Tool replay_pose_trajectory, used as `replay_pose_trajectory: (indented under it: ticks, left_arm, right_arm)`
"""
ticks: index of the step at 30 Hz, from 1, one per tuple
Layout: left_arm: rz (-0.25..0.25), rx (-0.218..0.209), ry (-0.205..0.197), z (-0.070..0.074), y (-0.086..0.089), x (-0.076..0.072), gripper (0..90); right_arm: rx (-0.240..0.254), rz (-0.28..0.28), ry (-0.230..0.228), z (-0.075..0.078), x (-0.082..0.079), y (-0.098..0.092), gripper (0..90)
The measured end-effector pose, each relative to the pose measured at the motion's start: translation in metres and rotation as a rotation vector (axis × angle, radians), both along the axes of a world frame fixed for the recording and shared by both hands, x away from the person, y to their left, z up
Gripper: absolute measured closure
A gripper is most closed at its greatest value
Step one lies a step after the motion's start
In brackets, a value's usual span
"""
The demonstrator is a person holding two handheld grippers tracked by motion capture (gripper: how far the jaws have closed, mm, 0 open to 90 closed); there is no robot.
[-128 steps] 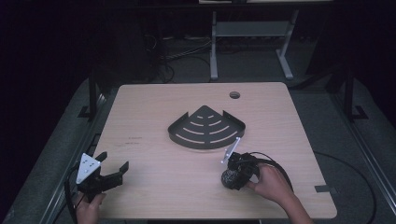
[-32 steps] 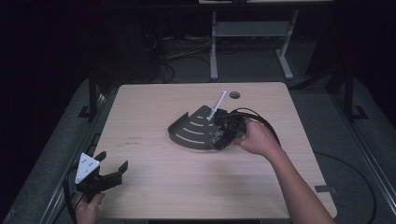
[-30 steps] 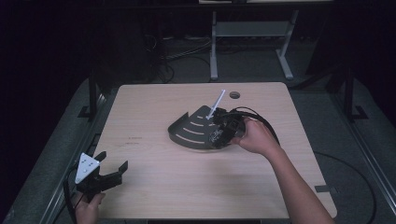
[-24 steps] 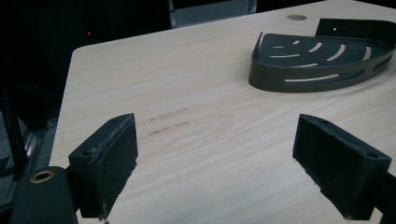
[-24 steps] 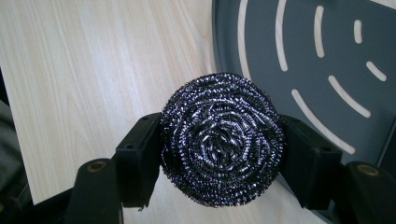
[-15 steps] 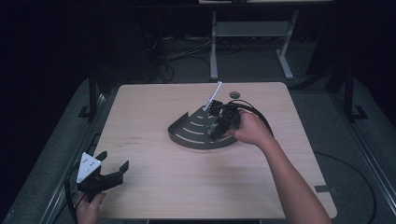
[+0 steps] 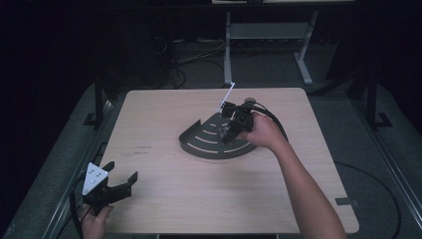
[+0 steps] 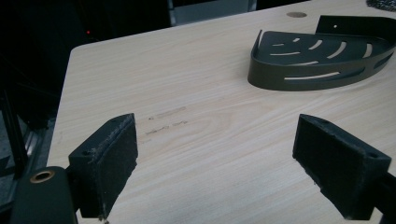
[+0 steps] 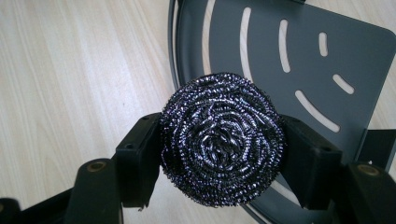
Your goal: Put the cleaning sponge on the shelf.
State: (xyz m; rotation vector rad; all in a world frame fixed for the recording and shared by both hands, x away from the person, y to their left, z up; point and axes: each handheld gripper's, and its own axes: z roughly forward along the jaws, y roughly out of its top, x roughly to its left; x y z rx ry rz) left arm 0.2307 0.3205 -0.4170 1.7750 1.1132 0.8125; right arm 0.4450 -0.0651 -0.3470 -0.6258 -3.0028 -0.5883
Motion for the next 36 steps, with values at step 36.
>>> replay_pose_trajectory:
  ticks: [36]
  left_arm:
    - [-0.003,-0.001,0.001,0.0,0.0,0.0,13.2]
  right_arm:
    - [-0.025,-0.098,0.062,-0.042,0.039,0.0,34.1]
